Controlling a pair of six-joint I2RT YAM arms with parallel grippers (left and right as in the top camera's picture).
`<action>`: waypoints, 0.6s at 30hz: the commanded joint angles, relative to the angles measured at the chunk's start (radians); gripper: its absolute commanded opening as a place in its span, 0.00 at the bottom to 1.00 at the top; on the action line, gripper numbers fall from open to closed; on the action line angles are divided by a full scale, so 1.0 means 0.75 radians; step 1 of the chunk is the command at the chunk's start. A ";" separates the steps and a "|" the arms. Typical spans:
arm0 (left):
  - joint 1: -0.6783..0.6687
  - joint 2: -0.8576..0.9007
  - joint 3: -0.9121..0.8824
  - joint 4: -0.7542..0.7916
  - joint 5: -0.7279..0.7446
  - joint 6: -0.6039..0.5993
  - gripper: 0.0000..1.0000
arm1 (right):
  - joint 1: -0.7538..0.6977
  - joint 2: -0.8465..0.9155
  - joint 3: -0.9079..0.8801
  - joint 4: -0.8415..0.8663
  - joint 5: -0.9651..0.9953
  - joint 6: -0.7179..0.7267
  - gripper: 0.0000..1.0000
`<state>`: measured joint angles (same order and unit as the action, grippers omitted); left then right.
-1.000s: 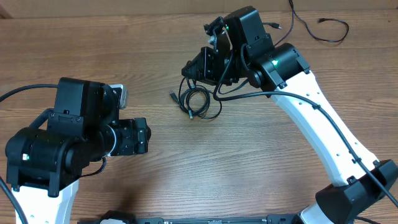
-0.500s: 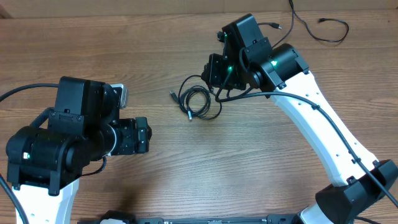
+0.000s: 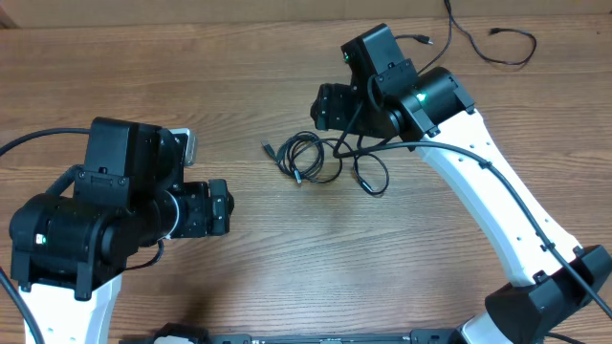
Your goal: Untangle cables
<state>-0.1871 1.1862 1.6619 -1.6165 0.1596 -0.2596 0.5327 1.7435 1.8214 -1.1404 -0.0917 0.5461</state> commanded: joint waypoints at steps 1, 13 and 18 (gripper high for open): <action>0.005 0.007 0.012 0.003 -0.015 -0.013 0.88 | 0.015 -0.009 0.039 -0.009 0.047 -0.026 0.72; 0.005 0.007 0.012 0.004 -0.016 -0.013 0.89 | 0.047 0.179 -0.049 -0.028 0.036 -0.026 0.69; 0.005 0.007 0.012 0.007 -0.018 -0.014 0.89 | 0.047 0.250 -0.049 -0.027 -0.016 -0.026 0.66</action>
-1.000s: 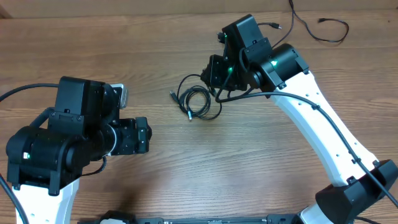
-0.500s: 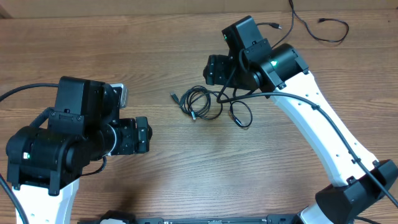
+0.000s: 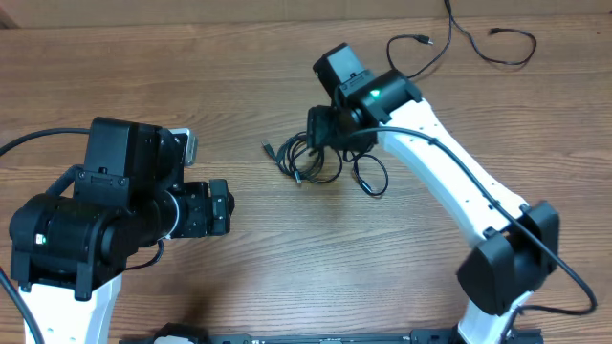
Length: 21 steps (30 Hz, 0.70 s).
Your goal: Untangle cables
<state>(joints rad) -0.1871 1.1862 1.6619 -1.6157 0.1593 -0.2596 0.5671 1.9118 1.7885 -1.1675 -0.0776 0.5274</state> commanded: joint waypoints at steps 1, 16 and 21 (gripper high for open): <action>0.005 0.007 0.012 0.007 -0.017 -0.013 0.89 | 0.003 0.041 -0.005 0.019 -0.065 -0.002 0.66; 0.005 0.007 0.012 0.012 -0.017 -0.014 0.90 | 0.032 0.150 -0.018 0.085 -0.023 0.352 0.60; 0.005 0.007 0.012 0.011 -0.017 -0.014 0.90 | 0.037 0.151 -0.066 0.147 0.051 0.459 0.64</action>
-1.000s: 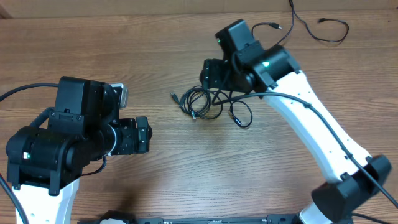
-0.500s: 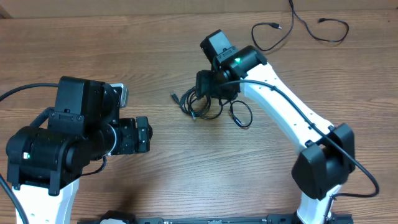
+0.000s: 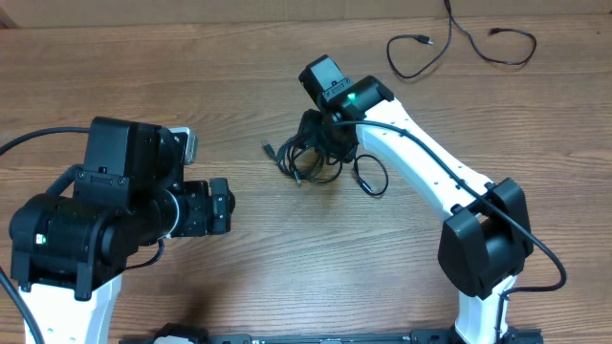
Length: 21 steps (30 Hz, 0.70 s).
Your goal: Untangle cables
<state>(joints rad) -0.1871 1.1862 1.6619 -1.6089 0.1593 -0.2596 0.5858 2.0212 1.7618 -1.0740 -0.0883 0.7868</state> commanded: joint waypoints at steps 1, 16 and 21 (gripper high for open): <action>0.005 0.007 0.012 0.002 -0.017 -0.014 0.90 | 0.012 0.005 -0.045 0.040 0.058 0.130 0.64; 0.005 0.007 0.012 0.002 -0.017 -0.014 0.91 | 0.048 0.006 -0.076 0.136 0.055 0.138 0.26; 0.005 0.007 0.012 0.003 -0.018 -0.014 0.93 | 0.045 0.006 -0.063 0.140 -0.036 0.137 0.04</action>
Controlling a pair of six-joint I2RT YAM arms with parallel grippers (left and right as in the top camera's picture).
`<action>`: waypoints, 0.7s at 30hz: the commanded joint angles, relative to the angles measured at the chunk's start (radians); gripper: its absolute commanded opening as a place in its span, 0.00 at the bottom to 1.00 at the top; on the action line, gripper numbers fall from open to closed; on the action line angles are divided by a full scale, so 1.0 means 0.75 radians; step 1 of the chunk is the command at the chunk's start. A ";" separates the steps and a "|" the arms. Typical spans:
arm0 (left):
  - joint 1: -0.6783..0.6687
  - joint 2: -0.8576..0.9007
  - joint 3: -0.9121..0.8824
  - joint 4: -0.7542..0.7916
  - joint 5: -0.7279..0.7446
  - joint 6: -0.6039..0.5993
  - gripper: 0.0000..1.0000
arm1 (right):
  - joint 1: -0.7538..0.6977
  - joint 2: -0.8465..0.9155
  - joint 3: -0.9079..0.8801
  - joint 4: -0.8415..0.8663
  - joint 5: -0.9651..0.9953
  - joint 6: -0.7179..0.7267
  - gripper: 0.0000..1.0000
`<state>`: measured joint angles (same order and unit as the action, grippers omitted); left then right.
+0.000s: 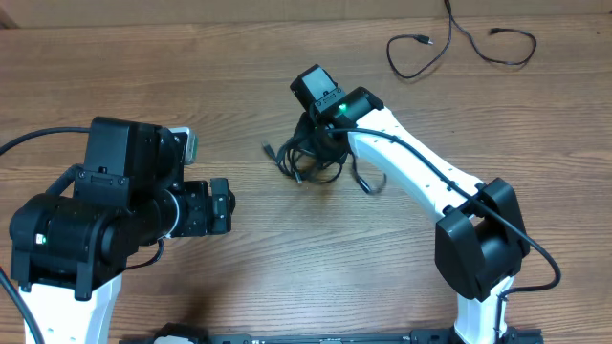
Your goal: Untangle cables
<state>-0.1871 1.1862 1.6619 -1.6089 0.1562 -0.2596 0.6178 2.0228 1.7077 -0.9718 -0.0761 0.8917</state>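
A tangle of black cables [308, 164] lies in the middle of the wooden table [287, 258], with a plug end [269, 149] sticking out at its left. My right gripper [308, 140] is down on the bundle's top; its head hides the fingers, so their state does not show. A separate black cable [449, 43] lies stretched out at the far right. My left gripper [222, 207] hovers well left of the tangle, away from any cable; its fingers are not clear in this view.
The left arm's bulky black body [96, 220] fills the left side. The right arm's white link [421, 182] crosses from the lower right up to the tangle. The table's far edge [239, 11] runs along the top.
The right gripper has shifted slightly further left over the tangle. The bundle looks a little more bunched under it. The left arm has not moved.
The right gripper began at the tangle's upper right, above its right loops. At each later moment it stood further left and lower, and now it sits on the bundle's top. The far cable became fully visible. The left arm stayed still throughout.
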 commanded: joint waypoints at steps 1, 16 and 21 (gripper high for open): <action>0.005 0.007 0.012 0.003 -0.014 -0.014 0.94 | -0.002 0.004 0.021 0.003 -0.075 -0.008 0.04; 0.005 0.015 0.012 0.014 -0.013 -0.014 0.95 | -0.033 -0.315 0.318 -0.109 -0.281 -0.302 0.04; 0.005 0.043 0.012 0.012 -0.012 -0.014 0.95 | -0.033 -0.418 0.318 -0.104 -0.280 -0.319 0.04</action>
<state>-0.1871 1.2018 1.6619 -1.6016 0.1555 -0.2596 0.5945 1.7649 1.9198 -1.0508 -0.2703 0.6827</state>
